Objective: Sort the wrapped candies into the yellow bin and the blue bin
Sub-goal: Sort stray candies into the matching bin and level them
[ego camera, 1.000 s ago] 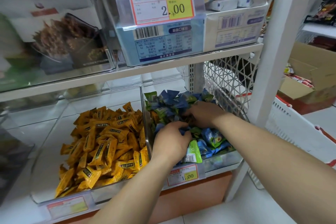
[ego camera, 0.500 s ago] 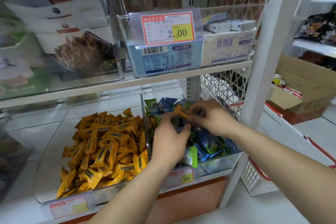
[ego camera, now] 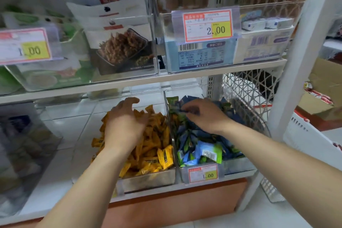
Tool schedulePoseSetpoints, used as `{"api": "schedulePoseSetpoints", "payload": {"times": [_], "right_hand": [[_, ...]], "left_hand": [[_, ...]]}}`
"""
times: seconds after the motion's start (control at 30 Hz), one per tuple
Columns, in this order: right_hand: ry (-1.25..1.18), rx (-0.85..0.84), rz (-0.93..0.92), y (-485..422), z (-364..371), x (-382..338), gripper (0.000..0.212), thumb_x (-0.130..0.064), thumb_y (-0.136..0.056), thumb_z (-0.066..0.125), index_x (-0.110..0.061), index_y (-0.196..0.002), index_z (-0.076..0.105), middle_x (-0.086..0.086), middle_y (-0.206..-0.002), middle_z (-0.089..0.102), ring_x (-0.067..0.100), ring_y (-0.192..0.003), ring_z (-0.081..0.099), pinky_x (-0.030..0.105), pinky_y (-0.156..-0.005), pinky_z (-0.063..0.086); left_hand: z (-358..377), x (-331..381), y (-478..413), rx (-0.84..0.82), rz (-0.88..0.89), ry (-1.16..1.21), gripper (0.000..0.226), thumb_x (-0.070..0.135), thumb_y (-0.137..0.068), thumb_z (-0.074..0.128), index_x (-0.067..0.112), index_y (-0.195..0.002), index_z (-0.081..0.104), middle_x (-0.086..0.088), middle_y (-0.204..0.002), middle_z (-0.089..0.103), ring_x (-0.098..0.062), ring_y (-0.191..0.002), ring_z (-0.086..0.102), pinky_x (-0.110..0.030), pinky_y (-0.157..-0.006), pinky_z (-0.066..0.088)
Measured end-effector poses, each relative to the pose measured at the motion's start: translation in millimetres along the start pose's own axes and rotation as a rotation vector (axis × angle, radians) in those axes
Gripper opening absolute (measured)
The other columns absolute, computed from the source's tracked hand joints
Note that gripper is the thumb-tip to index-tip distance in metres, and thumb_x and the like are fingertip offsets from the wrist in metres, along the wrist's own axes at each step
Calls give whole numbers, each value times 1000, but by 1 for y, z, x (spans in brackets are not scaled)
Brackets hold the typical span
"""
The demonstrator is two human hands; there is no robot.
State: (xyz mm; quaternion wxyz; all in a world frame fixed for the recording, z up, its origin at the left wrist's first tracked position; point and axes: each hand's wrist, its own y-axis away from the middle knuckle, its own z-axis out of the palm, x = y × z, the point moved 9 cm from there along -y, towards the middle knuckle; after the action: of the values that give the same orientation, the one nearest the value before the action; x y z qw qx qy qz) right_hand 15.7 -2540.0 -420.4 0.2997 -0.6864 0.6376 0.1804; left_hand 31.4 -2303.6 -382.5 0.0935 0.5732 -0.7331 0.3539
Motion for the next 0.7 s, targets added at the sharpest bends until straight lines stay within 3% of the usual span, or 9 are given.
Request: {"api": "schedulePoseSetpoints", "payload": {"times": [0.1, 0.2, 0.3, 0.37, 0.47, 0.6, 0.7], "right_hand": [[174, -138, -69, -17, 28, -6, 39, -34, -97, 57, -26, -135, 58, 0, -137, 58, 19, -122, 55, 27, -91, 41], [402, -271, -59, -28, 55, 2, 50, -48, -97, 52, -36, -145, 46, -1, -148, 50, 26, -134, 45, 42, -106, 41], [609, -283, -38, -34, 61, 9, 45, -53, -98, 43, -42, -141, 44, 1, -144, 53, 30, -132, 46, 47, -101, 43], [514, -258, -19, -36, 59, 12, 36, -50, -97, 48, -38, -130, 54, 0, -128, 63, 25, -116, 58, 41, -89, 50], [358, -190, 32, -37, 51, 16, 26, -42, -95, 58, -31, -118, 59, -4, -116, 68, 21, -104, 64, 38, -85, 53], [274, -8, 16, -26, 27, 9, 29, -28, -92, 63, -27, -119, 55, -2, -112, 68, 21, -100, 63, 39, -87, 51], [104, 105, -14, -12, -1, -3, 20, -20, -90, 68, -23, -110, 64, -4, -108, 70, 18, -104, 63, 38, -90, 52]], "left_hand": [[12, 14, 7, -93, 98, 9, 41, 47, -87, 66, 33, -124, 58, 3, -118, 65, -19, -100, 62, -30, -80, 50], [46, 30, 25, -277, 188, -8, 48, 62, -86, 58, 37, -127, 56, 12, -109, 66, -9, -90, 61, -17, -68, 45], [72, 32, 36, -406, 195, -34, 61, 65, -85, 55, 34, -137, 47, 10, -123, 64, -14, -110, 62, -29, -85, 55], [77, 31, 36, -426, 178, -22, 59, 64, -84, 54, 35, -135, 45, 8, -118, 65, -15, -106, 63, -36, -85, 57], [78, 30, 34, -426, 168, -5, 50, 64, -82, 55, 36, -123, 49, 8, -107, 67, -15, -96, 64, -37, -80, 58], [75, 31, 33, -416, 164, 11, 60, 63, -81, 57, 34, -133, 44, 8, -118, 63, -15, -104, 62, -36, -84, 57], [74, 34, 31, -380, 188, 5, 56, 60, -85, 58, 34, -133, 45, 6, -121, 62, -17, -106, 60, -32, -86, 55]]}}
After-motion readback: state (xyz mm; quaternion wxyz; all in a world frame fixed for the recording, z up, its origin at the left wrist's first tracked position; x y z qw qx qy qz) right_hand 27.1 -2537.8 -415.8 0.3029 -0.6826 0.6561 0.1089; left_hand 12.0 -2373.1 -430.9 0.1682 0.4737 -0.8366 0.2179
